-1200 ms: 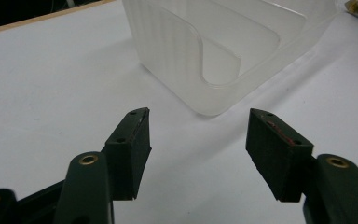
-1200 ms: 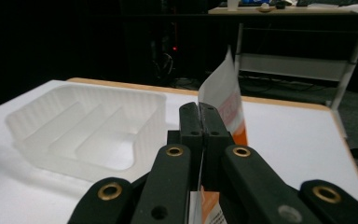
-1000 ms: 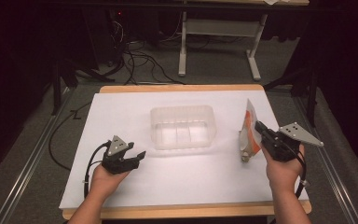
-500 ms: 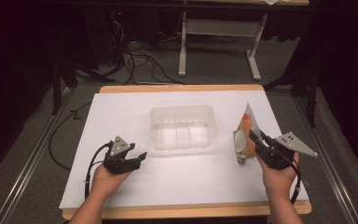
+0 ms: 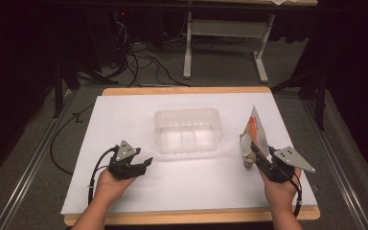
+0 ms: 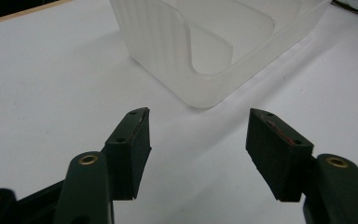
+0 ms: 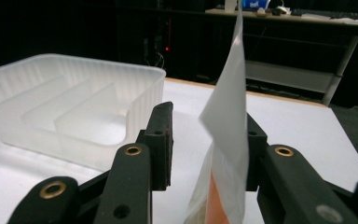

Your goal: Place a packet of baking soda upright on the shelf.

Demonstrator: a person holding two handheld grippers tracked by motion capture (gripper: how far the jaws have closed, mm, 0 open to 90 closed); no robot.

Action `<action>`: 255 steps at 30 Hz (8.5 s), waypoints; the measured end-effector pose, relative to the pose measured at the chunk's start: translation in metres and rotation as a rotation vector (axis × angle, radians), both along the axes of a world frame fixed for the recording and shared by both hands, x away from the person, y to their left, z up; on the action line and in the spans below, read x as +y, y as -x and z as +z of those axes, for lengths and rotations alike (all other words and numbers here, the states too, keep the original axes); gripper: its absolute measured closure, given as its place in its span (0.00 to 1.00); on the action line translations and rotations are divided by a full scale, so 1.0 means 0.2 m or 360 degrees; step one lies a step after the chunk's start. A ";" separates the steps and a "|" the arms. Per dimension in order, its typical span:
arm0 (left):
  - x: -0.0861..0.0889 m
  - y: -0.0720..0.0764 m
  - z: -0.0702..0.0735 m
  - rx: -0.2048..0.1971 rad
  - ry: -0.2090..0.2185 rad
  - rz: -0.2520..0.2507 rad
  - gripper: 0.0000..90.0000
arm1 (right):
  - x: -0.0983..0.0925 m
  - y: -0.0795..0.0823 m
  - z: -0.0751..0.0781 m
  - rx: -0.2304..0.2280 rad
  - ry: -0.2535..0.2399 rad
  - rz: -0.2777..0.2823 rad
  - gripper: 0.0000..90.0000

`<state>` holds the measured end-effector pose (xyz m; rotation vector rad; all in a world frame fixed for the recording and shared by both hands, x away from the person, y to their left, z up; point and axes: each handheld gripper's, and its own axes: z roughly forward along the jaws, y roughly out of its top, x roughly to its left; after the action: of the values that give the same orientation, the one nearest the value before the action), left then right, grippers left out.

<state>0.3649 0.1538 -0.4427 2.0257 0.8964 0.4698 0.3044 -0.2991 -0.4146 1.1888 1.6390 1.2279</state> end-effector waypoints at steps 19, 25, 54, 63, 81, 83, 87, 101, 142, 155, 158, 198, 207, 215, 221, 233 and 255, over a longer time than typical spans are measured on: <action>0.00 -0.01 0.00 -0.0001 0.0000 -0.0001 0.45 | -0.08 -0.07 0.02 0.0073 -0.0103 -0.0066 1.00; 0.00 -0.01 0.00 0.0001 0.0001 -0.0001 0.45 | -0.09 -0.06 0.04 0.0048 -0.0093 -0.0078 1.00; 0.02 -0.01 0.00 -0.0005 0.0018 0.0010 0.45 | -0.04 0.04 0.25 -0.0115 -0.0182 0.0070 1.00; 0.03 -0.01 0.01 -0.0020 0.0033 0.0012 0.44 | 0.06 -0.01 0.38 -0.0156 -0.0225 0.0149 1.00; 0.06 0.00 0.03 -0.0050 0.0074 0.0031 0.44 | 0.34 -0.16 0.52 -0.0203 -0.0241 0.0303 1.00; 0.06 0.00 0.03 -0.0054 0.0067 0.0022 0.44 | 0.40 -0.18 0.52 -0.0192 -0.0244 0.0325 1.00; 0.06 0.00 0.03 -0.0053 0.0067 0.0024 0.44 | 0.46 -0.23 0.50 -0.0181 -0.0242 0.0338 1.00; 0.06 0.00 0.03 -0.0058 0.0084 0.0018 0.44 | 0.61 -0.38 0.43 -0.0126 -0.0246 0.0367 1.00; 0.06 -0.01 0.04 -0.0048 0.0088 0.0001 0.44 | 0.80 -0.66 0.14 -0.0100 -0.0201 0.0387 1.00; 0.06 -0.01 0.04 -0.0048 0.0089 -0.0006 0.44 | 0.80 -0.62 0.11 -0.0077 -0.0211 0.0392 0.94; 0.06 -0.01 0.03 -0.0047 0.0088 -0.0005 0.44 | 0.79 -0.62 0.11 -0.0031 -0.0196 0.0390 0.90; 0.04 -0.01 0.03 -0.0046 0.0063 -0.0030 0.44 | 0.79 -0.48 -0.04 0.0067 -0.0191 0.0421 0.99; 0.04 -0.01 0.03 -0.0043 0.0056 -0.0036 0.44 | 0.80 -0.47 -0.09 0.0118 -0.0145 0.0429 0.99; 0.04 -0.01 0.03 -0.0044 0.0049 -0.0037 0.44 | 0.80 -0.45 -0.17 0.0151 -0.0134 0.0422 0.99; 0.04 -0.01 0.03 -0.0044 0.0048 -0.0036 0.44 | 0.81 -0.44 -0.18 0.0170 -0.0138 0.0424 0.95; 0.05 -0.01 0.03 -0.0045 0.0053 -0.0030 0.44 | 0.79 -0.46 -0.08 0.0168 -0.0120 0.0474 0.58; 0.06 -0.02 0.03 -0.0049 0.0067 -0.0001 0.44 | 0.71 -0.33 0.00 0.0220 -0.0012 0.0529 0.31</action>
<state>0.3694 0.1657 -0.4371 1.9757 0.8803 0.4768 0.3705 -0.1578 -0.4145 1.0531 1.9957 1.3787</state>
